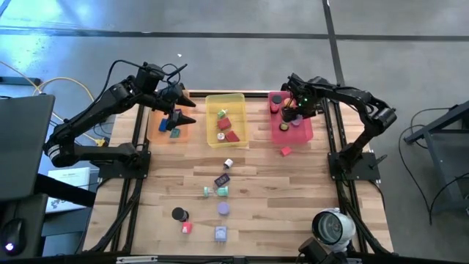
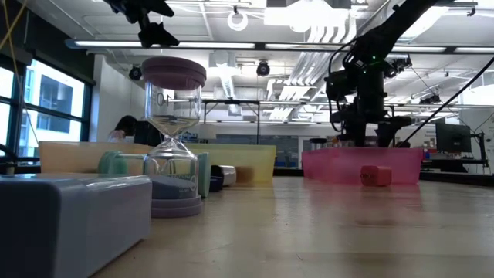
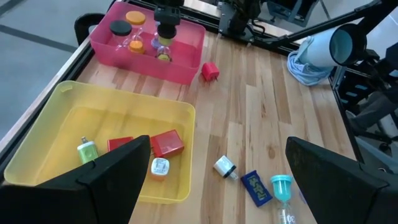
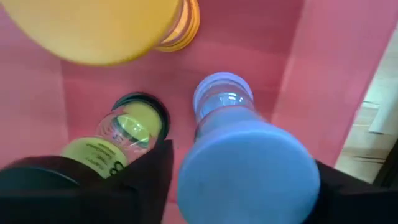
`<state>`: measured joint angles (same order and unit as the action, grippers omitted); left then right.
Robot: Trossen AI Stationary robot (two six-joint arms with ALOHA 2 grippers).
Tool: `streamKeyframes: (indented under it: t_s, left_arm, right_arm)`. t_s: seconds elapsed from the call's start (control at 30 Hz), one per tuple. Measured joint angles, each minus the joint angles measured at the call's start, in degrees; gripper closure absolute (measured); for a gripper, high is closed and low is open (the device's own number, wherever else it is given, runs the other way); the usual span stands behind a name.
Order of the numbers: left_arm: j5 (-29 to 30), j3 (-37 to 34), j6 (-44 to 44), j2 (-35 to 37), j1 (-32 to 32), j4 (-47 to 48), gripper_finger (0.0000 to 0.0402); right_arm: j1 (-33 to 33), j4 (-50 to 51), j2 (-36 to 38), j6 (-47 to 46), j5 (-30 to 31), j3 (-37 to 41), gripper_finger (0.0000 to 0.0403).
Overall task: Pick & Place Office items
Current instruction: Put the top purple sand timer into the pink bin, then put the right pink charger adapter into the yellow bin
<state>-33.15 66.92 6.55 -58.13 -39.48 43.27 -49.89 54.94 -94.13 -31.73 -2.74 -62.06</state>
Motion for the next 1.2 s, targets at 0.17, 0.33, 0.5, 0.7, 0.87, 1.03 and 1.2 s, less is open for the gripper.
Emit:
streamKeyframes:
  t_s: [0.17,0.33,0.5,0.7,0.87,1.03,1.2]
  left_arm:
    - [0.0,0.0,-0.1,0.0,0.0,0.0,0.0035]
    - [-0.1,0.0,-2.6,0.0,0.0,0.0,0.0035]
    - [-0.7,0.0,-3.6,0.0,0.0,0.0,0.0035]
    - [-2.3,0.0,-3.6,0.0,0.0,0.0,0.0035]
    - [-2.8,0.0,-3.6,0.9,1.0,0.7,0.0035]
    - [1.0,0.0,-3.4,2.7,4.8,3.2,0.0035]
    - [6.3,0.0,-5.2,3.4,9.3,6.2,0.0035]
  right_arm:
    - [0.0,-0.2,0.0,-0.1,-0.2,0.0,0.0092]
    - [0.0,0.3,0.0,0.0,-0.6,0.0,0.0065]
    - [0.0,3.2,1.5,-2.0,-0.2,0.0,0.0062]
    - [0.0,5.8,7.0,-4.7,2.4,0.0,0.0065]
    - [0.4,5.8,14.6,-7.4,2.1,0.0,0.0064]
    - [2.0,3.9,23.2,-10.5,1.2,0.0,0.0065]
    - [5.5,0.5,29.9,-10.8,-0.6,0.0,0.0065]
